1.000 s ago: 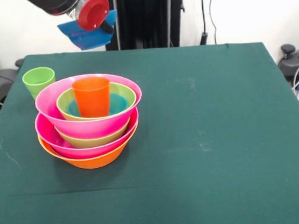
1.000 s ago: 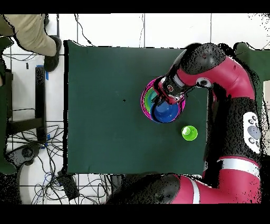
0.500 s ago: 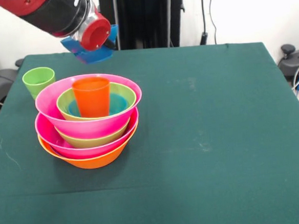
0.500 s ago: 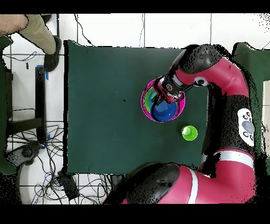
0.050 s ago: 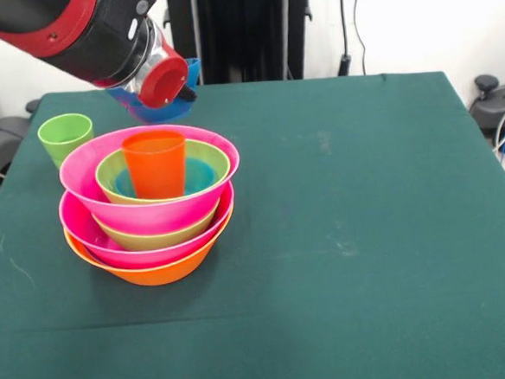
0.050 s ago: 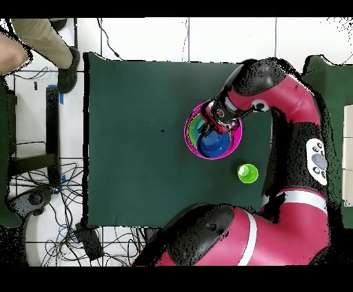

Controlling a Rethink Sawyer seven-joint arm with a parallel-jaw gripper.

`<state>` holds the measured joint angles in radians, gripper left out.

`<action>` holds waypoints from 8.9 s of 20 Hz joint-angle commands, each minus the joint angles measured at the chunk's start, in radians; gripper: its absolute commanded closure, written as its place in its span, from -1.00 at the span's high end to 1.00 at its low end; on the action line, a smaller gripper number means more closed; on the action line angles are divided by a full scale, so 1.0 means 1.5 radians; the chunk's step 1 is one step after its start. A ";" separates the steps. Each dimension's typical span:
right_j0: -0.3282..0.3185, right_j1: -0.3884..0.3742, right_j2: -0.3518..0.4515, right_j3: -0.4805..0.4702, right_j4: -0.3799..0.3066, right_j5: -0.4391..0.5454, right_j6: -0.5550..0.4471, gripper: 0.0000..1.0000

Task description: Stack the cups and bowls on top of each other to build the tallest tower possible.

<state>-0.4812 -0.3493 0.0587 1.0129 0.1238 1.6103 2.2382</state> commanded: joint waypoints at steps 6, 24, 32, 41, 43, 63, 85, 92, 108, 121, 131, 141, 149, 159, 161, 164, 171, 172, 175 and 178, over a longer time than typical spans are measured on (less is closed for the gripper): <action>0.004 0.023 0.031 -0.037 -0.042 0.005 -0.021 -1.00; 0.008 -0.004 0.022 -0.010 -0.060 -0.065 -0.049 1.00; 0.007 -0.010 0.025 -0.007 -0.055 -0.025 -0.034 1.00; 0.008 -0.041 0.025 0.050 -0.044 -0.049 -0.033 1.00; 0.009 -0.048 0.024 0.055 -0.045 -0.047 -0.032 1.00; -0.002 -0.220 -0.024 0.154 -0.143 -0.144 -0.167 1.00; -0.173 -0.257 0.038 0.391 -0.238 -0.540 -0.208 1.00; -0.184 -0.243 0.040 0.422 -0.212 -0.520 -0.148 1.00; -0.181 -0.234 0.034 0.475 -0.162 -0.508 -0.077 1.00; -0.191 -0.193 0.038 0.465 -0.163 -0.525 -0.086 1.00; -0.201 -0.166 0.023 0.468 -0.185 -0.557 -0.086 1.00; -0.212 -0.135 0.013 0.447 -0.214 -0.560 -0.106 1.00; -0.217 -0.113 0.003 0.419 -0.241 -0.554 -0.121 1.00; -0.236 -0.080 0.015 0.380 -0.275 -0.556 -0.139 1.00; -0.240 -0.076 0.018 0.374 -0.282 -0.556 -0.145 1.00; -0.247 -0.075 0.021 0.360 -0.294 -0.545 -0.158 1.00; -0.264 -0.084 0.033 0.335 -0.323 -0.520 -0.190 1.00; -0.266 -0.083 0.035 0.332 -0.326 -0.519 -0.192 1.00; -0.273 -0.079 0.043 0.321 -0.335 -0.514 -0.203 1.00; -0.279 -0.076 0.049 0.316 -0.341 -0.515 -0.206 1.00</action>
<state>-0.9046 -0.4880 0.0171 1.5502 -0.3087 0.8444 2.1547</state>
